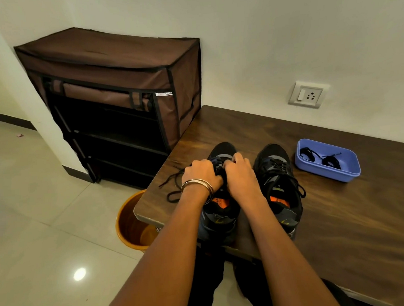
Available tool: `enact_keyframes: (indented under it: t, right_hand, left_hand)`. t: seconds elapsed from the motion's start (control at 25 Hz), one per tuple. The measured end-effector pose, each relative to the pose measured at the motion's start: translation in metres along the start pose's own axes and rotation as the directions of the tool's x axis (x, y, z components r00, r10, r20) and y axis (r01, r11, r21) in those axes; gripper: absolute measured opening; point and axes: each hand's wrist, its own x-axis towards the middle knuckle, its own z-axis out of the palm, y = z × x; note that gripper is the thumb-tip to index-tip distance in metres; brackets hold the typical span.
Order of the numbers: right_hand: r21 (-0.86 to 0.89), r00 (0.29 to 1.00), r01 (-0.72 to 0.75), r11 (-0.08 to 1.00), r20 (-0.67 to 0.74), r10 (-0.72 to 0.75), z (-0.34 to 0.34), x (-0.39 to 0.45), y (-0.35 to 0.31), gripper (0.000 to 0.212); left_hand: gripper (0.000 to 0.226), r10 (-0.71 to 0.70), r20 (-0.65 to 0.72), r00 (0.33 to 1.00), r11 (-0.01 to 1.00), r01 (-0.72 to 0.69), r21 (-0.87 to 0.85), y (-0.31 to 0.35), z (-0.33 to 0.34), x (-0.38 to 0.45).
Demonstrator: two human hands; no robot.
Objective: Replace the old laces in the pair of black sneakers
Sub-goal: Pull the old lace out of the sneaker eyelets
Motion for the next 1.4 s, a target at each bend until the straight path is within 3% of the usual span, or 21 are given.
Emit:
enact_keyframes:
  t: [0.2,0.32,0.4,0.52,0.6,0.64,0.68,0.76,0.8,0.84,0.92,1.0,1.04,1.08,1.12,1.16,1.2,1.24,1.28,1.32,1.4]
  right_hand:
    - [0.164,0.992,-0.064,0.984,-0.096,0.081,0.011,0.004,0.008,0.03]
    - [0.415,0.948,-0.215,0.884,-0.128,0.291,0.014,0.005,0.007,0.01]
    - [0.655,0.884,-0.343,0.673,-0.017,0.467,0.013,0.005,0.005,0.003]
    - [0.888,0.76,-0.434,0.15,0.272,0.59,0.01,0.007,0.005,0.007]
    - [0.906,0.741,-0.422,0.04,0.319,0.591,0.004,0.009,0.009,0.01]
    - [0.905,0.766,-0.407,0.126,0.263,0.586,-0.001,0.011,0.01,0.008]
    - [0.868,0.821,-0.379,0.321,0.155,0.55,-0.003,0.013,0.012,0.009]
    - [0.48,0.946,-0.267,0.836,-0.035,0.322,-0.005,0.013,0.01,0.023]
    - [0.219,0.979,-0.175,0.96,-0.069,0.194,-0.005,0.009,0.004,0.024]
    - [0.04,0.992,-0.104,0.994,-0.068,0.107,-0.002,0.006,-0.003,0.023]
    - [-0.055,0.995,-0.072,0.996,-0.066,0.068,0.002,0.002,-0.011,0.022]
    - [0.06,0.987,-0.136,0.989,-0.08,0.141,-0.002,0.004,-0.007,0.018]
    - [0.219,0.976,-0.185,0.958,-0.072,0.205,-0.007,0.007,-0.003,0.017]
    - [0.44,0.963,-0.232,0.868,-0.02,0.268,-0.014,0.009,0.003,0.018]
    - [0.684,0.951,-0.256,0.683,0.052,0.305,-0.022,0.008,0.009,0.02]
    - [0.881,0.937,-0.252,0.4,0.118,0.329,-0.028,0.006,0.014,0.023]
    - [0.96,0.914,-0.247,0.132,0.185,0.362,-0.033,0.001,0.017,0.026]
    - [0.971,0.891,-0.239,-0.014,0.225,0.395,-0.035,-0.002,0.022,0.029]
    - [0.965,0.875,-0.26,0.029,0.223,0.429,-0.034,-0.004,0.024,0.031]
    - [0.92,0.881,-0.29,0.261,0.151,0.448,-0.032,-0.003,0.026,0.031]
    - [0.475,0.938,-0.26,0.841,-0.082,0.337,-0.026,0.002,0.026,0.014]
  left_hand:
    - [0.043,-0.013,-0.034,0.999,1.0,0.014,0.012,0.002,0.005,0.001]
    - [0.039,0.014,-0.045,0.999,0.998,-0.012,0.058,0.003,0.005,0.001]
    - [0.039,0.011,-0.044,0.999,0.999,-0.009,0.052,0.003,0.006,0.001]
    - [0.039,0.003,-0.052,0.999,0.999,-0.001,0.034,0.002,0.007,0.002]
    - [0.038,0.003,-0.045,0.999,1.0,-0.002,0.025,0.001,0.009,0.004]
    - [0.038,0.004,-0.04,0.999,1.0,-0.003,0.019,0.001,0.009,0.004]
    - [0.039,0.002,-0.036,0.999,1.0,-0.001,0.015,0.0,0.009,0.005]
    - [0.039,-0.004,-0.03,1.0,1.0,0.004,0.009,-0.001,0.01,0.005]
    - [0.038,-0.007,-0.029,1.0,1.0,0.008,0.006,-0.001,0.01,0.005]
    - [0.038,-0.011,-0.031,0.999,1.0,0.012,0.003,-0.001,0.011,0.005]
    - [0.037,-0.019,-0.038,0.999,1.0,0.019,-0.001,-0.001,0.012,0.004]
    - [0.036,-0.012,-0.04,0.999,1.0,0.013,0.012,-0.001,0.012,0.003]
    - [0.035,-0.008,-0.043,0.999,1.0,0.009,0.014,-0.001,0.012,0.002]
    - [0.034,-0.007,-0.052,0.999,1.0,0.008,0.01,0.0,0.013,0.002]
    - [0.033,-0.008,-0.062,0.998,1.0,0.008,0.006,0.0,0.013,0.001]
    - [0.032,-0.007,-0.071,0.997,1.0,0.008,0.005,0.0,0.013,0.001]
    - [0.032,-0.005,-0.077,0.997,1.0,0.006,0.007,0.0,0.013,0.0]
    - [0.032,-0.002,-0.075,0.997,1.0,0.003,0.011,0.001,0.013,-0.001]
    - [0.032,0.003,-0.07,0.998,1.0,-0.002,0.017,0.002,0.013,-0.001]
    - [0.032,0.009,-0.063,0.998,1.0,-0.008,0.024,0.003,0.014,-0.002]
    - [0.032,0.024,-0.053,0.998,0.999,-0.021,0.042,0.004,0.014,-0.001]
